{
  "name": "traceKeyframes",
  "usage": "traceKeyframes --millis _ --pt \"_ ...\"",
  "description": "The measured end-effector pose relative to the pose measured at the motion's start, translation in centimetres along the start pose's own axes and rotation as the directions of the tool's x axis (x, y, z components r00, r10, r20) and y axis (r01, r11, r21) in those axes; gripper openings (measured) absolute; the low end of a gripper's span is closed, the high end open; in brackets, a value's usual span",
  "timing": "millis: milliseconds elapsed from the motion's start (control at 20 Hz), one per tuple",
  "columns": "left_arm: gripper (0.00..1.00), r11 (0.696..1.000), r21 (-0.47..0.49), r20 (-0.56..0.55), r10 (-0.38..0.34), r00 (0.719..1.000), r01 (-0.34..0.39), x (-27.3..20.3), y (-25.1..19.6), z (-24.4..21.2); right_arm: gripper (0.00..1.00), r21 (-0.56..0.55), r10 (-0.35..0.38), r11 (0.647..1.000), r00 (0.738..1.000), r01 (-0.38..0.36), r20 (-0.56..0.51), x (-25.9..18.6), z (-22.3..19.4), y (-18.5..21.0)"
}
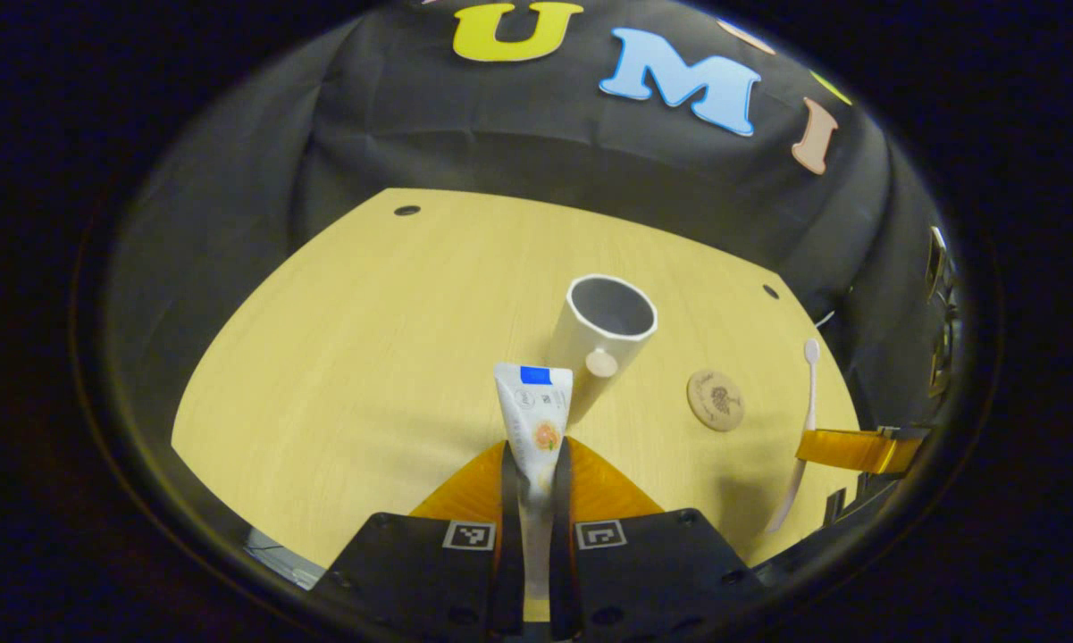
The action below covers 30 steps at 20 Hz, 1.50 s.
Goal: Put the toothbrush and toothpaste on the desktop into the cup, then pick up the cup and place it on the coaster on the desktop.
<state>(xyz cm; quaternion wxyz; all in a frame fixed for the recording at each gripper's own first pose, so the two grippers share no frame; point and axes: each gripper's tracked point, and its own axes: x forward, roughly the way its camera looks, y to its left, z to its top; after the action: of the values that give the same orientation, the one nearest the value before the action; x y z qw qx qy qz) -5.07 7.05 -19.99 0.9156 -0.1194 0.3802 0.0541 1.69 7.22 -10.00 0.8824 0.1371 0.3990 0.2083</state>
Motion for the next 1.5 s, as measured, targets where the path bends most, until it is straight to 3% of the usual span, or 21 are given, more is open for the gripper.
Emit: traceKeyframes --millis 350,750,1050,1500 --pt "0.18 1.0 -0.009 0.221 -0.015 0.975 0.017 -1.5 -0.8 6.9 0.06 -0.082 0.086 0.994 0.974 -0.071 0.208 -2.1 4.3 2.1" --pt "0.17 0.993 0.046 0.405 -0.12 0.907 0.111 0.6 -3.7 15.1 0.06 -0.081 0.046 0.996 0.944 -0.021 0.327 -3.2 7.8 2.2" --pt "0.17 0.977 0.122 0.466 -0.212 0.859 0.174 3.1 -6.7 18.3 0.06 -0.034 0.002 0.999 0.937 0.01 0.351 -3.3 8.8 1.3" --pt "0.18 0.966 0.159 0.453 -0.257 0.854 0.206 8.5 -9.5 18.8 0.06 -0.024 -0.035 0.999 0.944 0.045 0.327 -2.7 8.7 0.6"
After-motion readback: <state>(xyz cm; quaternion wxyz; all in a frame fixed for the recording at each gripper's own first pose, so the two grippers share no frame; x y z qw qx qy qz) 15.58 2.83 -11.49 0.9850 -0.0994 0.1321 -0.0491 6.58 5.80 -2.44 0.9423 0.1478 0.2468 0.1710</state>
